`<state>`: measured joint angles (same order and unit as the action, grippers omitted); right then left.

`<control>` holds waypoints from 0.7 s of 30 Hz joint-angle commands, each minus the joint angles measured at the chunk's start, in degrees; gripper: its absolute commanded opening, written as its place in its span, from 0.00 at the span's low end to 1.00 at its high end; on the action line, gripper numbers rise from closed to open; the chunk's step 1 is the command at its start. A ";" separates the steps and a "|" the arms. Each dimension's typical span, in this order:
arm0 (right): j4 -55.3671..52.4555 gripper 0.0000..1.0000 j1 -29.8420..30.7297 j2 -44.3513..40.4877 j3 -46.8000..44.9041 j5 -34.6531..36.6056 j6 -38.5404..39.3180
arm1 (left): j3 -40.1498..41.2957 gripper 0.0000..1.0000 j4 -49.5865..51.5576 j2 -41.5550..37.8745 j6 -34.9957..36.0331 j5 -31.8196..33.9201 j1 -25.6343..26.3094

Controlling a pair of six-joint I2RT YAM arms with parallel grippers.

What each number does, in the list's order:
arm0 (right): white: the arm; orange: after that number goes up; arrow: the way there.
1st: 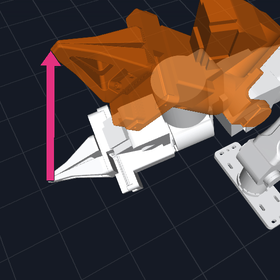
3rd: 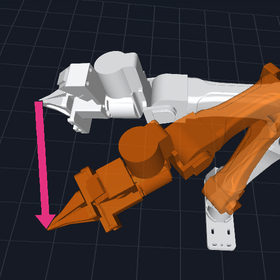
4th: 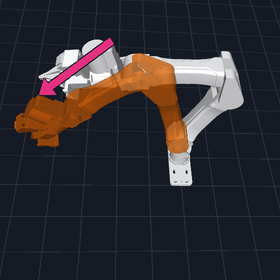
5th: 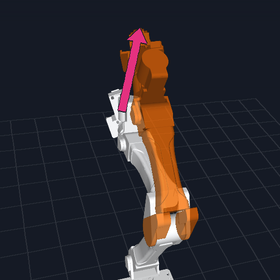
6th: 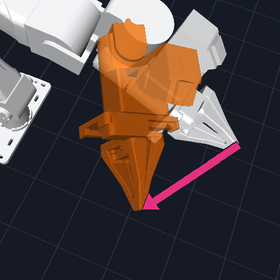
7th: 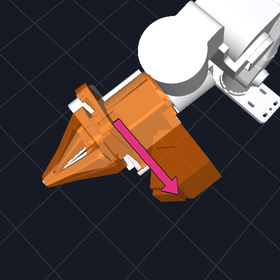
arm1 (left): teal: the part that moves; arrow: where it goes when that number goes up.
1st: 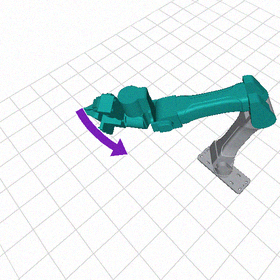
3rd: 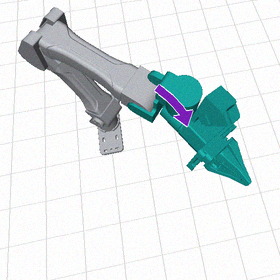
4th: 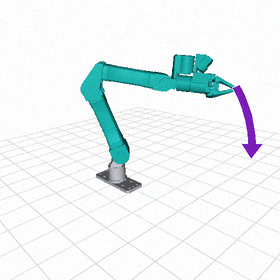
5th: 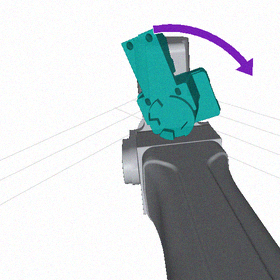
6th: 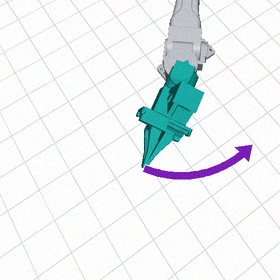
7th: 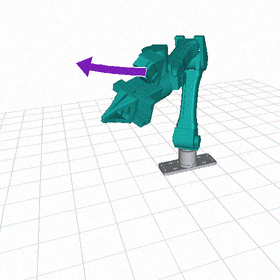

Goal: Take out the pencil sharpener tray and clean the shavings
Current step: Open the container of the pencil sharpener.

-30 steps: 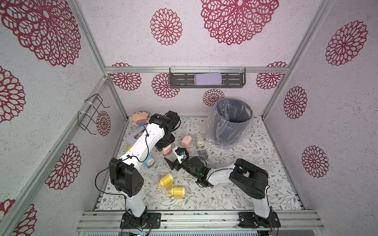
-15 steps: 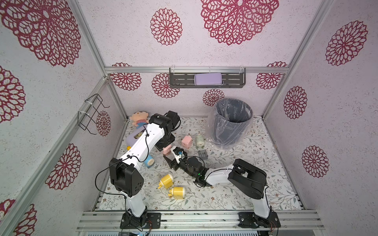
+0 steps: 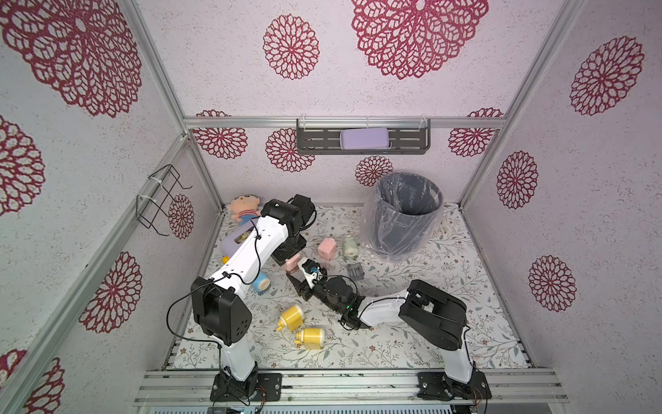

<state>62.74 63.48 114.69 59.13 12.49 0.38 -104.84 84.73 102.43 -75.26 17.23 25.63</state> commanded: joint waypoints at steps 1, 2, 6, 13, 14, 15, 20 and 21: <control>2.59 0.65 0.41 -0.84 1.62 1.57 -0.41 | -0.29 0.00 0.03 0.53 -0.57 0.37 0.16; 2.56 0.67 0.41 -0.95 1.60 1.55 -0.41 | -0.26 0.00 0.07 0.53 -0.59 0.35 0.14; 2.56 0.69 0.59 -1.13 1.52 1.48 -0.39 | -0.28 0.00 -0.03 0.66 -0.59 0.35 0.13; 2.67 0.63 0.68 -1.18 1.51 1.23 -0.52 | -0.28 0.00 -0.10 0.98 -0.54 0.24 0.16; 2.80 0.62 0.68 -1.20 1.51 1.20 -0.48 | -0.20 0.00 -0.13 1.06 -0.50 0.26 0.22; 2.81 0.61 0.68 -1.17 1.51 1.13 -0.47 | -0.28 0.00 -0.16 1.02 -0.50 0.26 0.18; 3.05 0.50 0.68 -1.48 1.27 0.58 -0.64 | -0.25 0.00 -0.26 1.23 -0.52 0.52 0.17; 3.23 0.48 0.68 -1.57 1.16 0.60 -0.65 | -0.28 0.00 -0.31 1.20 -0.48 0.56 0.15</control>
<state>62.96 63.88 114.67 59.13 13.26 -0.01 -104.84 84.71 102.80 -75.26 17.28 25.61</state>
